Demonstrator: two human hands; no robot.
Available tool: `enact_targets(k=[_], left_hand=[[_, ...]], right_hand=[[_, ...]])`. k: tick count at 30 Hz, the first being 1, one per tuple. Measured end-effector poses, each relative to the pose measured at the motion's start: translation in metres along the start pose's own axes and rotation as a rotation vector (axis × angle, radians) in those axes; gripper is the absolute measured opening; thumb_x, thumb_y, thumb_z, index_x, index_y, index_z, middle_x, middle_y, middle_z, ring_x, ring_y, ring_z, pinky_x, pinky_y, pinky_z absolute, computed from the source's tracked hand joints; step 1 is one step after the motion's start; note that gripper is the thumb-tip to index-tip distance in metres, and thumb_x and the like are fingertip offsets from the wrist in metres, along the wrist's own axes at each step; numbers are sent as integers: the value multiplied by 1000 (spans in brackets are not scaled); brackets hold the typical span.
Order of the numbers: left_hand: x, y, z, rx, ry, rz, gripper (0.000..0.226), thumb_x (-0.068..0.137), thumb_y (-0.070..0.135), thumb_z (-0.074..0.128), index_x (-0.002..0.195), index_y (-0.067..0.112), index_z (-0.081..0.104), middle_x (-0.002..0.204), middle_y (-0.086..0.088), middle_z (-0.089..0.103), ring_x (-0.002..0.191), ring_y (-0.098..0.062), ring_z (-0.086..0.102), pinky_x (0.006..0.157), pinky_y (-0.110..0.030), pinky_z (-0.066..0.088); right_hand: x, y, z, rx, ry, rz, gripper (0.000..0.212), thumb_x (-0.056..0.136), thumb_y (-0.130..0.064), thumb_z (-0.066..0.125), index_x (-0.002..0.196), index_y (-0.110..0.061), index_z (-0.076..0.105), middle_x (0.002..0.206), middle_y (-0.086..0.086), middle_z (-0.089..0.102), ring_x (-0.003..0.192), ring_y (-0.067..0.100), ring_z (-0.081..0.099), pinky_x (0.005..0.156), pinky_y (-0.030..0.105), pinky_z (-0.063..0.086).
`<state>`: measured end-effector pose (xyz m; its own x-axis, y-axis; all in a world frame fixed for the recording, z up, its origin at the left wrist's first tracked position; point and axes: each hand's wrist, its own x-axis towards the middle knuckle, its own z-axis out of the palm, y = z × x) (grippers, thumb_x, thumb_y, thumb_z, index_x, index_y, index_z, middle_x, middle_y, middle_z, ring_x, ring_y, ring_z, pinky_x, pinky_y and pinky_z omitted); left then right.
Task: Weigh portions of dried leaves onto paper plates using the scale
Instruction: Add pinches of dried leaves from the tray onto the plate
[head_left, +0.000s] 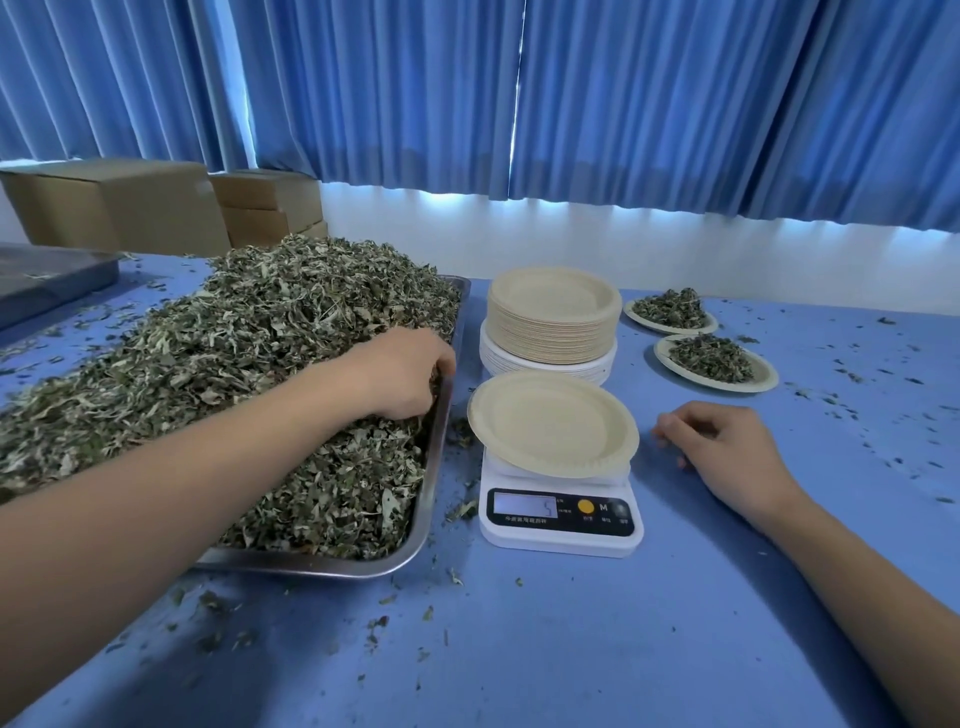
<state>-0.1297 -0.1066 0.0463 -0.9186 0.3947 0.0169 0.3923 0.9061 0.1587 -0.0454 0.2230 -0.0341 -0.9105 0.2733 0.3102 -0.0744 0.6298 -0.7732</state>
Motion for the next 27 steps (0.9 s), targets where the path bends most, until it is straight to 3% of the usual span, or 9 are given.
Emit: enact_targets(k=[1,4,7,9,12,15,18,22,27], left_hand=[[-1,2,3,-44,31,8,53,80,1,60,127,25,61,126,-2,61,88,-18,65,71,-32,55],[-1,10,12,-126,152,5,33,82,6,61,109,23,71,118,3,65,111,-22,59,95,-46,50],[-6,18,18,-96,225,-28,28,80,2,58,81,24,75,104,7,64,103,-22,58,92,-49,45],[-10,23,23,-30,202,-47,32,79,0,56,72,25,75,107,7,59,106,-23,54,97,-55,38],[-14,26,29,9,37,-80,43,78,-7,48,83,22,78,139,3,46,133,-27,36,110,-69,13],[-19,25,31,-7,-105,-43,60,80,-10,39,101,32,77,162,11,18,150,-22,7,108,-73,-4],[-23,27,30,-5,-177,-5,72,84,-12,34,113,43,71,164,16,8,151,-18,-2,107,-74,-7],[-27,29,27,7,-217,4,83,79,-17,29,117,45,68,163,20,4,151,-17,-5,107,-75,-7],[-30,27,25,21,-202,37,84,79,-17,28,113,49,68,163,20,5,151,-16,-4,106,-76,-8]], right_hand=[[-2,-3,1,63,-58,18,23,99,-21,62,80,-21,76,71,-2,73,49,12,54,51,17,43],[-6,-8,6,144,-233,83,23,102,-14,56,95,-17,77,71,5,71,43,13,48,41,17,38],[-4,-15,10,165,-324,139,29,103,-8,49,94,-13,76,65,6,67,38,15,40,36,21,32],[-2,-19,9,142,-352,178,32,103,-10,49,82,-6,73,57,9,60,39,17,34,37,21,29],[-2,-21,8,111,-385,215,35,103,-12,51,76,3,68,51,12,51,42,18,29,38,21,26],[-4,-23,8,129,-405,221,28,100,-8,54,83,3,72,58,11,56,43,15,34,39,20,27],[-5,-24,7,114,-428,215,27,99,-10,56,82,0,75,58,7,60,41,12,34,41,20,28],[-8,-25,4,132,-453,221,27,97,-10,58,78,-4,76,59,7,62,42,13,36,42,19,29],[-12,-27,-1,247,-492,240,28,94,4,53,84,0,79,75,15,72,55,17,59,45,22,41]])
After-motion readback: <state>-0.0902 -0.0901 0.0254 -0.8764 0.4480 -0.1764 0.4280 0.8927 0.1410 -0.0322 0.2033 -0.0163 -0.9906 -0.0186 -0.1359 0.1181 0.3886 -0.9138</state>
